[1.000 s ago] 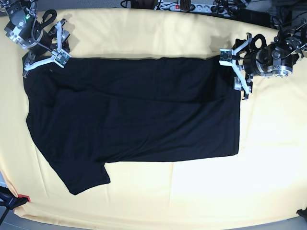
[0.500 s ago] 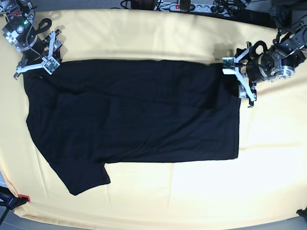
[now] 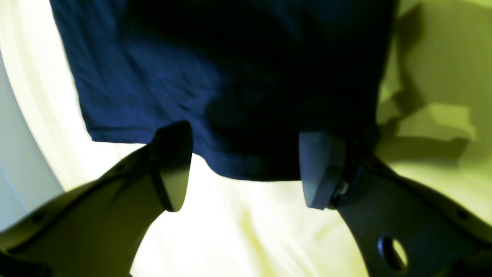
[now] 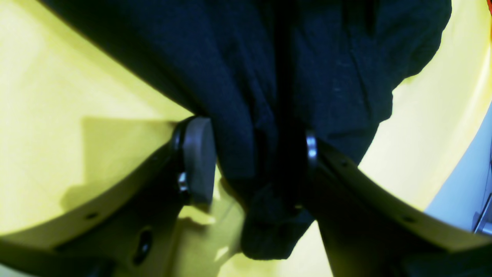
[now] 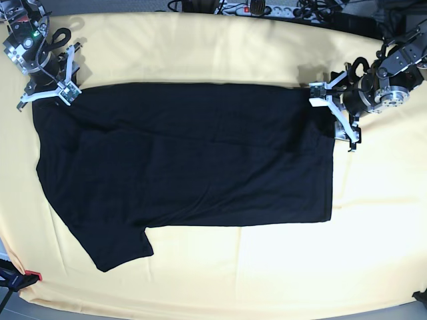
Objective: Fold the T-shirt properly
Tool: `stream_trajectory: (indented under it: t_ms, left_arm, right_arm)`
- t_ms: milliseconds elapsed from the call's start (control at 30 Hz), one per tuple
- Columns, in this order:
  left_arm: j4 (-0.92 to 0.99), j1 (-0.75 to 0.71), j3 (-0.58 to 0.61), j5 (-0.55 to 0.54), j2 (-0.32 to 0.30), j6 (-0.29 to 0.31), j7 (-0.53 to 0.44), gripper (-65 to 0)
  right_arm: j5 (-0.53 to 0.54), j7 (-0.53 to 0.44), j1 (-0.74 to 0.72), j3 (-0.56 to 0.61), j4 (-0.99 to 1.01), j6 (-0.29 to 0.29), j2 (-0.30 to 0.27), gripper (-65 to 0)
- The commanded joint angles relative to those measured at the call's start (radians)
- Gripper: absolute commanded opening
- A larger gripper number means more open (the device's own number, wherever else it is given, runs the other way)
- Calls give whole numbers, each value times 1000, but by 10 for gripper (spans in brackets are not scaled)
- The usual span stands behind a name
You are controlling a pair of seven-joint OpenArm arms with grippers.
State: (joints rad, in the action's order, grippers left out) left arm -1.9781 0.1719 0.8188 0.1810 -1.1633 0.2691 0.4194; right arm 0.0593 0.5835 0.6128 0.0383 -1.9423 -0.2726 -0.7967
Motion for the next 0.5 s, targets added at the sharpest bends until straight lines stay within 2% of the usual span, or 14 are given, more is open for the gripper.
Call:
stream_trajectory:
  t_ms: [0,100,133,300,467]
  left_arm:
    - [-22,11,-9,6,-23,-13,-6,-220]
    - [-34,13,-9,7,-23,-13,-5,-220]
    - [-36,15,-9,10,-24,-13,1,-220]
    - [-51,28,-9,8,-68,-19,12,-220]
    - [-134,28,-9,-64,-133,-7,31,-220]
  right_arm:
    - [-16,18,2,-6,-2,9,-16,-395]
    - [-16,19,2,-6,-2,14,-16,-531]
    - [-16,19,2,-6,-2,14,-16,-557]
    - [-16,20,2,-6,-2,14,-16,-560]
    - [-16,23,2,-6,-2,14,-16,-556]
